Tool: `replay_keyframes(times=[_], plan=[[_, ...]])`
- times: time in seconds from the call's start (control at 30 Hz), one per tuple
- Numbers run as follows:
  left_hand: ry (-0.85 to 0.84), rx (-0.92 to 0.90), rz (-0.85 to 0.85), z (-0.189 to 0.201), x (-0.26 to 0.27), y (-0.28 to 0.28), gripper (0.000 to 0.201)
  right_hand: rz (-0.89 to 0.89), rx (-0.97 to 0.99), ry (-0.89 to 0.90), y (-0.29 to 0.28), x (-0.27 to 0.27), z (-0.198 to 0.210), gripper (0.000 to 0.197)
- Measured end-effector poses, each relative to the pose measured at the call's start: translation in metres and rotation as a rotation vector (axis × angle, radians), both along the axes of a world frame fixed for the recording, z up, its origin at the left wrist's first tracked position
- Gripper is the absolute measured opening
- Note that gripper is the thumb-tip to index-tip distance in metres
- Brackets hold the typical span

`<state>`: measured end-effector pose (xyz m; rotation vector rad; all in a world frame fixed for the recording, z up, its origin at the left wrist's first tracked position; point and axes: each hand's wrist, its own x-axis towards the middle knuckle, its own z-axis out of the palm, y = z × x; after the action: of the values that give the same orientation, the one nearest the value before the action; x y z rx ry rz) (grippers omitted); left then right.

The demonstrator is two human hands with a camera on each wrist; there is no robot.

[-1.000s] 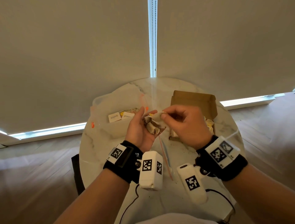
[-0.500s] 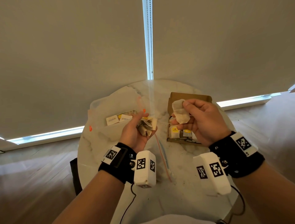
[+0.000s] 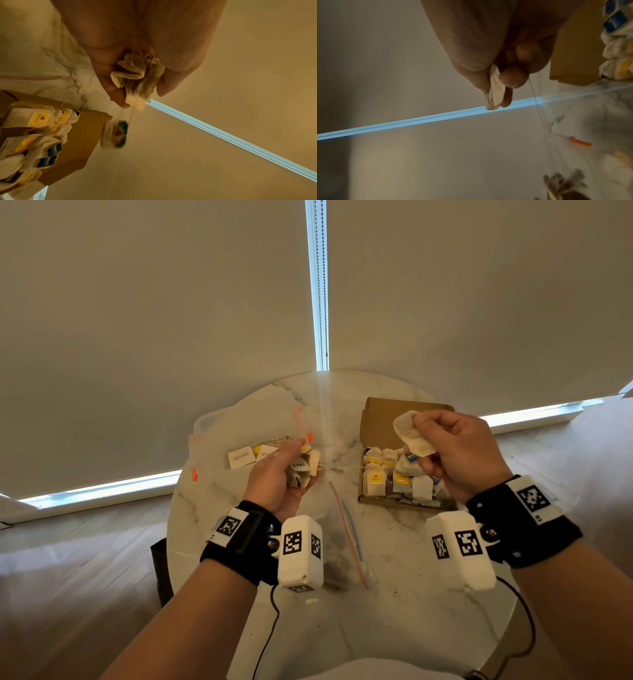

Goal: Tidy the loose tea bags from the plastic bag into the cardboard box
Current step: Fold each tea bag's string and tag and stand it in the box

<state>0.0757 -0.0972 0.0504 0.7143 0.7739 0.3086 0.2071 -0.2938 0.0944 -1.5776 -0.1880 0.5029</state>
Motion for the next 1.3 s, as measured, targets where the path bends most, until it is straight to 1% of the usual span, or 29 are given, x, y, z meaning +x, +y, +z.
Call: replay_keyframes(times=[0.1,0.2,0.33,0.4,0.47,0.5,0.53,0.57,0.6,0.63,0.67,0.73,0.8,0.83,0.93,1.0,1.07,1.13,1.2,1.3], plan=[[0.002,0.015,0.007,0.003,-0.002,0.004,0.023,-0.044,-0.035,0.051,-0.008,0.010,-0.013,0.018],[-0.001,0.069,-0.015,0.007,-0.003,0.001,0.021,-0.018,-0.041,0.087,-0.012,0.011,-0.021,0.018],[0.006,0.177,-0.049,0.013,-0.001,-0.005,0.015,0.129,0.021,0.113,-0.005,-0.001,-0.019,0.014],[0.000,0.213,-0.067,0.020,0.002,-0.007,0.017,0.227,0.029,0.144,0.000,-0.010,-0.018,0.018],[-0.019,0.256,-0.092,0.028,0.004,-0.008,0.017,0.273,0.019,0.184,0.008,-0.019,-0.017,0.027],[-0.032,0.280,-0.108,0.033,0.005,-0.010,0.016,0.286,-0.035,0.142,0.011,-0.023,-0.016,0.034],[-0.042,0.310,-0.126,0.037,0.005,-0.011,0.016,0.303,-0.113,0.040,0.015,-0.027,-0.018,0.039],[-0.048,0.346,-0.145,0.041,0.006,-0.012,0.017,0.328,-0.180,-0.085,0.018,-0.031,-0.019,0.040],[-0.053,0.386,-0.164,0.045,0.007,-0.013,0.018,0.365,-0.208,-0.190,0.021,-0.034,-0.020,0.035],[-0.055,0.428,-0.182,0.048,0.007,-0.014,0.019,0.406,-0.200,-0.239,0.024,-0.037,-0.021,0.028],[-0.054,0.472,-0.196,0.050,0.008,-0.015,0.019,0.441,-0.163,-0.253,0.028,-0.039,-0.022,0.024],[-0.046,0.578,-0.225,0.054,0.009,-0.016,0.020,0.481,-0.096,-0.281,0.033,-0.042,-0.020,0.027],[-0.041,0.684,-0.261,0.057,0.008,-0.017,0.020,0.482,-0.059,-0.336,0.037,-0.044,-0.017,0.032],[-0.039,0.720,-0.277,0.058,0.008,-0.017,0.020,0.461,-0.047,-0.335,0.038,-0.044,-0.013,0.034],[-0.020,0.761,-0.306,0.057,0.007,-0.017,0.023,0.358,-0.023,-0.316,0.040,-0.042,-0.008,0.037],[-0.021,0.821,-0.339,0.056,0.007,-0.018,0.026,0.329,-0.036,-0.343,0.041,-0.040,-0.008,0.030],[-0.017,0.932,-0.396,0.057,0.006,-0.017,0.030,0.319,-0.058,-0.348,0.041,-0.040,-0.009,0.019],[-0.001,1.027,-0.448,0.058,0.006,-0.015,0.033,0.326,-0.063,-0.307,0.040,-0.039,-0.009,0.015],[0.007,1.096,-0.498,0.059,0.006,-0.011,0.036,0.332,-0.023,-0.204,0.038,-0.039,-0.008,0.014],[0.009,1.147,-0.580,0.063,0.005,-0.008,0.042,0.284,0.022,-0.116,0.038,-0.040,-0.005,0.012]])
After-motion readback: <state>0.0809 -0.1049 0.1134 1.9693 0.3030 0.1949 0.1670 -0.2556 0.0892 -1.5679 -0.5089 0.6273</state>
